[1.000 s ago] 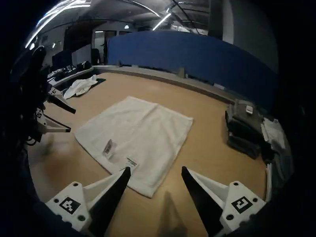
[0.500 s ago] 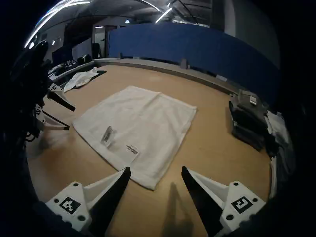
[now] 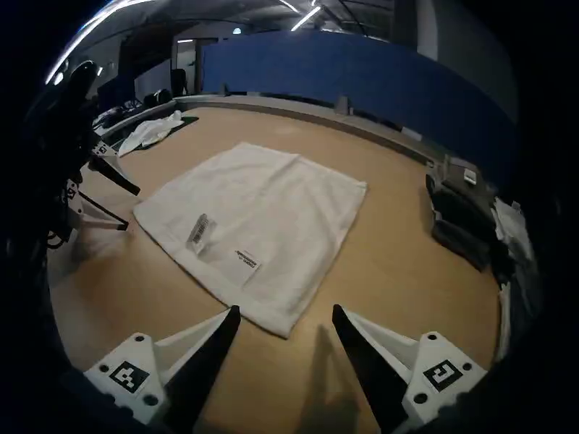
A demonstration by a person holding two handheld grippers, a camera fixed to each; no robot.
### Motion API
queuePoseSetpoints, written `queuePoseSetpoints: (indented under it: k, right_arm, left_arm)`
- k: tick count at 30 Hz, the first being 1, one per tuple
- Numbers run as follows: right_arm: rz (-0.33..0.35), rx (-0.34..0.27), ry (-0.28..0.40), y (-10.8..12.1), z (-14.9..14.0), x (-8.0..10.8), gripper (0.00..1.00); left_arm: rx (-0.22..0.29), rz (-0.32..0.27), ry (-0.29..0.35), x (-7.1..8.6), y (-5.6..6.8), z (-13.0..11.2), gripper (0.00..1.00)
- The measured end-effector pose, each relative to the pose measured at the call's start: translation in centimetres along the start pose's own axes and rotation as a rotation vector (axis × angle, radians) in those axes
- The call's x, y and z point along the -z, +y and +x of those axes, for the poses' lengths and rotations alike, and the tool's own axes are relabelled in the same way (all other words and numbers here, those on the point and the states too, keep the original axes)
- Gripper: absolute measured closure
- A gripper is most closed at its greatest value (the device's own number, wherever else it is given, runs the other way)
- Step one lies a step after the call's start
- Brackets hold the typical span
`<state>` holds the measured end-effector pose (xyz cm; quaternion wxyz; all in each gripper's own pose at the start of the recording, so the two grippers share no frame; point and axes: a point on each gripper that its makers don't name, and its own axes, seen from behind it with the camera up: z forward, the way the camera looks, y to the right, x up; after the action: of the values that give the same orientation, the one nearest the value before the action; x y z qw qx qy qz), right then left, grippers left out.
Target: Fold towel
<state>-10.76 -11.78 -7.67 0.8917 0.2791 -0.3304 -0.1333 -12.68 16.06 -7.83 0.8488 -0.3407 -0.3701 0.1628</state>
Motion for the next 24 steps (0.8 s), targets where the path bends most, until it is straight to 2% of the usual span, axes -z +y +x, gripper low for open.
queuePoseSetpoints:
  k: [7,16,20,24]
  right_arm:
    - [0.017,-0.004,-0.020,-0.1,-0.5,-0.1,0.07]
    - [0.040,-0.020,-0.054,-0.4,-1.1,-0.4,0.32]
    - [0.055,-0.035,-0.070,-0.5,-1.3,-0.5,0.52]
    - [0.056,-0.045,-0.078,-0.4,-1.5,-0.7,0.57]
  left_arm:
    - [0.009,-0.019,-0.019,-0.3,0.4,-0.1,0.09]
    - [0.017,-0.024,-0.044,-0.9,0.5,0.1,0.28]
    - [0.019,-0.022,-0.054,-1.0,0.5,0.2,0.33]
    - [0.015,-0.021,-0.066,-1.0,0.5,0.1,0.45]
